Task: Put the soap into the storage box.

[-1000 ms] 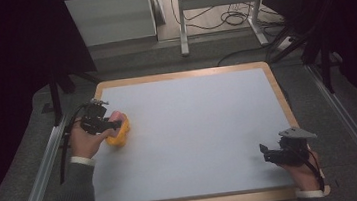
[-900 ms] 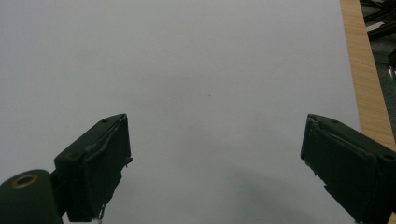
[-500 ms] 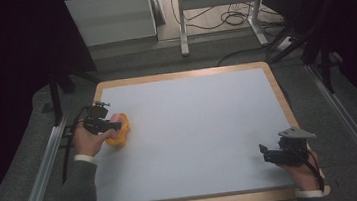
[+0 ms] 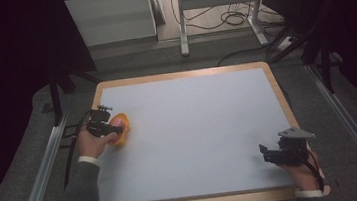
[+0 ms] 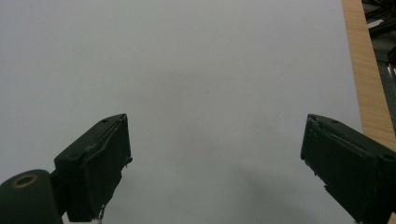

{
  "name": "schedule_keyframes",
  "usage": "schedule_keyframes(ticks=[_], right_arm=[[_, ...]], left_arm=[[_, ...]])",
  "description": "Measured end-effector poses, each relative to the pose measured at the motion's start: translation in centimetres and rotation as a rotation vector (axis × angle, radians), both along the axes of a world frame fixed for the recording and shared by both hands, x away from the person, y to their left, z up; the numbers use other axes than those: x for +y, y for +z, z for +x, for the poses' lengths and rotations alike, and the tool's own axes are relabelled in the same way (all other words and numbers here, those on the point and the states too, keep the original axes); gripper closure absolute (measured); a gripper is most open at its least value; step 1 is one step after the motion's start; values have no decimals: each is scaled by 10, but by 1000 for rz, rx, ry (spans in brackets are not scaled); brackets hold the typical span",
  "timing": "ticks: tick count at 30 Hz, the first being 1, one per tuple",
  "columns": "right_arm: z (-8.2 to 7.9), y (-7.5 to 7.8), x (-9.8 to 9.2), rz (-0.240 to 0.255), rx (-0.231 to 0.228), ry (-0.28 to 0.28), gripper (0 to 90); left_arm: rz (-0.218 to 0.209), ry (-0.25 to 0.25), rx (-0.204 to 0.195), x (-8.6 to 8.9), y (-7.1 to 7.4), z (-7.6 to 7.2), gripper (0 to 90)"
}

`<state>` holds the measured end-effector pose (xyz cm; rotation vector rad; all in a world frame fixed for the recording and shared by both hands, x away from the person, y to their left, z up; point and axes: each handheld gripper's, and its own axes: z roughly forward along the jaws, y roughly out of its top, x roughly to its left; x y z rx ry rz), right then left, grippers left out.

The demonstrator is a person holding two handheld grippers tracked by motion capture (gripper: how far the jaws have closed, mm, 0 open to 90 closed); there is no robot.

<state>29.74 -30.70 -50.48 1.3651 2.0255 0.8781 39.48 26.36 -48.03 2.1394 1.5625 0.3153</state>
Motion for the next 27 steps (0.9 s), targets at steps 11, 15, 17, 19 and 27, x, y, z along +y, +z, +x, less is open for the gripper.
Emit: schedule_keyframes(ticks=[11,15,17,19,27], right_arm=[[-1,2,1,0,-4,2,81],[-1,2,1,-2,-5,3,81],[-1,2,1,-3,-7,3,81],[-1,2,1,-2,-9,2,81],[-2,3,2,-7,-12,5,81]], left_arm=[[-33,15,-96,1,14,-11,354],[-55,7,-160,3,26,-25,322],[-67,-10,-188,3,30,-33,308],[-76,-25,-214,2,32,-42,301],[-115,-92,-250,-5,21,-75,279]])
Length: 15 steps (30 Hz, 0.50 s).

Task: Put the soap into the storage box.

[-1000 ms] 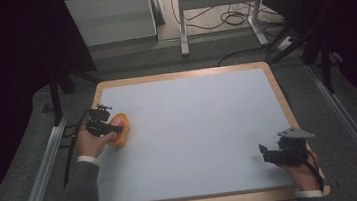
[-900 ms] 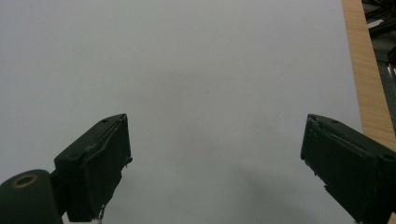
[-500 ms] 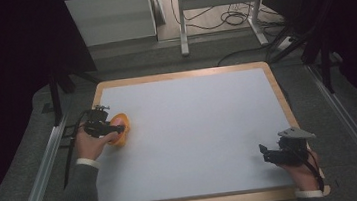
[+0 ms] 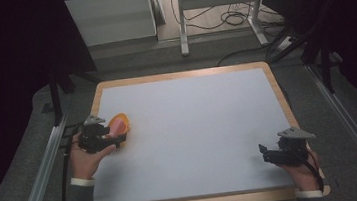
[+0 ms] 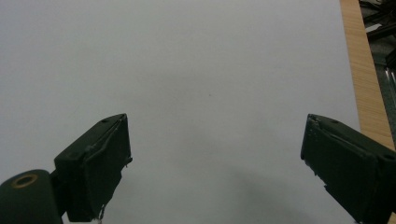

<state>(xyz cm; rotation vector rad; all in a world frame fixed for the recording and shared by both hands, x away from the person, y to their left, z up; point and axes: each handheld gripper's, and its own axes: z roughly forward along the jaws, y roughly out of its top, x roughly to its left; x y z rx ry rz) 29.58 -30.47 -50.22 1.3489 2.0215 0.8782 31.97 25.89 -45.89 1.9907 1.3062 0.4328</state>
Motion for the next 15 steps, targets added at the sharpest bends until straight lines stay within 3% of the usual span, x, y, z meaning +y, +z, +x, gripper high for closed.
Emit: schedule_keyframes(ticks=[11,15], right_arm=[[0,0,1,-3,-3,1,81],[0,-2,3,-10,-2,8,81]], left_arm=[[-65,-23,-19,-1,-31,-29,285],[-63,-31,-17,-3,-39,-35,287]])
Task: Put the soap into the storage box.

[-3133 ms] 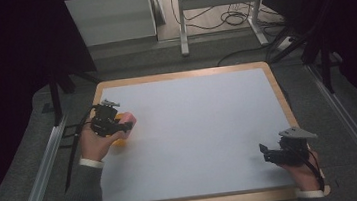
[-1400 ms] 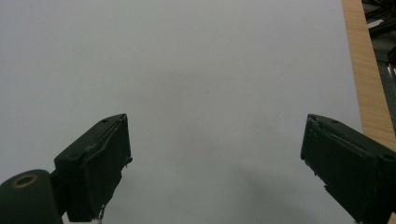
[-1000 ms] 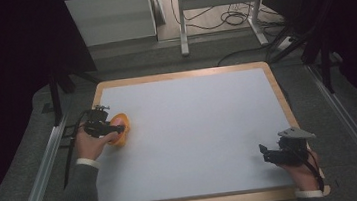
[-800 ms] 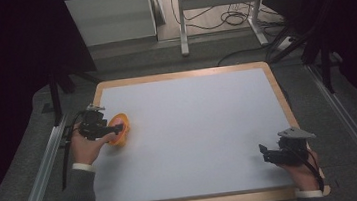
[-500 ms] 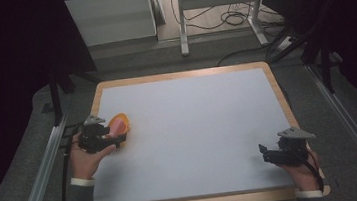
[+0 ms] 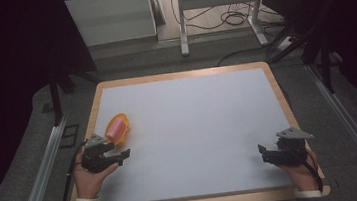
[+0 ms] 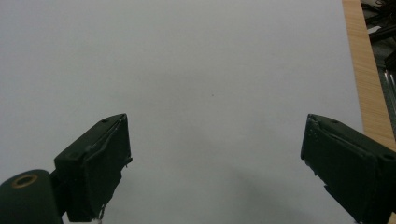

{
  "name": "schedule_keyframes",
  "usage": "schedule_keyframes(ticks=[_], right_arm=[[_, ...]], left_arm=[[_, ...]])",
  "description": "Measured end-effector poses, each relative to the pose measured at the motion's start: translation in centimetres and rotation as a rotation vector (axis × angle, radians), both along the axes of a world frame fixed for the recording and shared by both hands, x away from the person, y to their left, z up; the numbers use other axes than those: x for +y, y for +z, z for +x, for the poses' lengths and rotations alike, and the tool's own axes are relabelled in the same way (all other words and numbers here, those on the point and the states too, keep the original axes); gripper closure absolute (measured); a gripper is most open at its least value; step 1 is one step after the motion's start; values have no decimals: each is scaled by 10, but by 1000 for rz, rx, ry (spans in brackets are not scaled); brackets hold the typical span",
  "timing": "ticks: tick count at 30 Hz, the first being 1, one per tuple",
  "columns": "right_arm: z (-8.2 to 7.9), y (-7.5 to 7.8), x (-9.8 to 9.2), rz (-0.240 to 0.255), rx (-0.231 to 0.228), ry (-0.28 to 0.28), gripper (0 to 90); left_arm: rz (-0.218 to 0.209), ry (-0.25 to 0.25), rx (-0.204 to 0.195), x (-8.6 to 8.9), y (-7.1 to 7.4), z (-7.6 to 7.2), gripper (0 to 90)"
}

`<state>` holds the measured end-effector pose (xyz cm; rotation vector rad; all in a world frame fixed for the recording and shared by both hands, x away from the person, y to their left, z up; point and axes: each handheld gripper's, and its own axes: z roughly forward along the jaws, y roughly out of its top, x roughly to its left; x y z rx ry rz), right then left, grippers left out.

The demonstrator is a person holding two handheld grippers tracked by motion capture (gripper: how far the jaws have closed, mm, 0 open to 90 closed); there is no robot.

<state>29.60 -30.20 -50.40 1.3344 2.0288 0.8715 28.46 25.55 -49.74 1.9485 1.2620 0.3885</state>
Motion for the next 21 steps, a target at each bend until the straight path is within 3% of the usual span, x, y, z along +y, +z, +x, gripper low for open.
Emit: schedule_keyframes(ticks=[6,8,11,21], right_arm=[[0,0,3,-3,-7,8,81],[0,0,6,-4,-11,17,81],[-1,1,10,-6,-22,35,81],[0,0,16,-14,-37,51,81]], left_arm=[[-2,-9,10,-1,-10,-8,287],[13,-3,12,0,-11,-10,285],[-10,4,5,1,-10,-12,287],[-10,0,-2,0,-12,-10,289]])
